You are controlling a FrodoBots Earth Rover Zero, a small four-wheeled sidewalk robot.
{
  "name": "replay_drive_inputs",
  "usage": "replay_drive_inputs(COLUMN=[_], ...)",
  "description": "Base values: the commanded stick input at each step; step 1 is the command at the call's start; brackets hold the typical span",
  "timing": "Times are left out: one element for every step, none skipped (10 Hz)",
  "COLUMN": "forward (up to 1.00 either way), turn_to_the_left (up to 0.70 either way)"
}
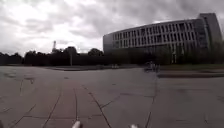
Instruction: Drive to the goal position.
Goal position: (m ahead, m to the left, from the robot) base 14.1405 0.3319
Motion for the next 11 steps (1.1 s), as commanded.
replay_drive_inputs(forward=[0.7,0.7,0.7,0.7,0.7,0.7,0.7,0.7,0.7,0.7,0.7], turn_to_the_left=[0.0,0.0,0.0,0.0,0.0,0.0,0.0,0.0,0.0,0.0,0.0])
